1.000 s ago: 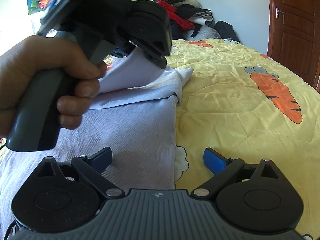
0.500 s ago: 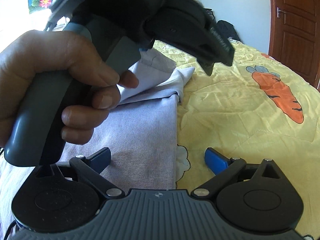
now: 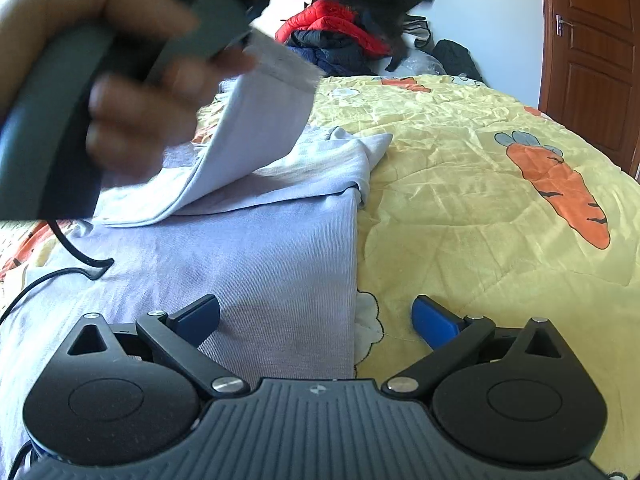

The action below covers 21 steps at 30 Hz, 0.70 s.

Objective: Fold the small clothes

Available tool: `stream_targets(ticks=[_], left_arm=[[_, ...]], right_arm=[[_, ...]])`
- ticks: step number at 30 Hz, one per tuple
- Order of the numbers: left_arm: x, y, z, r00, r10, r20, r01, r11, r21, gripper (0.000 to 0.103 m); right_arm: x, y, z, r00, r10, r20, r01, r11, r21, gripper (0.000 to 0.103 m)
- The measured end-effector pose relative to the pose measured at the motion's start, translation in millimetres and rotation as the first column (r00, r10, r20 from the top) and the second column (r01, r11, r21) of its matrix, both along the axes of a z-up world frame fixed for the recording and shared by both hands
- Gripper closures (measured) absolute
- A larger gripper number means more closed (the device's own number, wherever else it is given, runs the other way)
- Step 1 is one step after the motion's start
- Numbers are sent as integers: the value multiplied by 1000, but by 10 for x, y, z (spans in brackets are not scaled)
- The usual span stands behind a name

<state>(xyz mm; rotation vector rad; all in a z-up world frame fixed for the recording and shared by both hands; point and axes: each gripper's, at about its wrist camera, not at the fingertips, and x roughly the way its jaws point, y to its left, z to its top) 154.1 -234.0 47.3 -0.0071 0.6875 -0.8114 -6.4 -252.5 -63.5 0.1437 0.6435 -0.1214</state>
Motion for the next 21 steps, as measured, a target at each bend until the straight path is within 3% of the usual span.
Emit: stream_targets(ticks=[4,8,10,14,17,21], left_arm=[[-92,-233,-118,985,-128,-120,129,992,6,17],[-339,-463,-171,958,-262,-115,268,962,45,17],[-403,-466,-135,956,-276,-96,280,959,32,17],[-359,-165,22,984,-176,-22,175,984,-22,17],[-255,218,30,998,9,67,-12,999,41,17],[-250,705,-135,942,200,269,-256,948,191,17]], right_arm=[[4,-24,-2,1000,2,4,-2,1000,10,1],[-5,-22,1,1000,2,6,-3,1000,14,1],[-5,-22,1,1000,2,6,-3,1000,14,1],[-3,-27,-3,1000,3,8,-3,1000,18,1],[-6,-56,-7,1000,4,16,-4,999,35,1],[-26,-217,9,999,12,49,-19,992,125,1]])
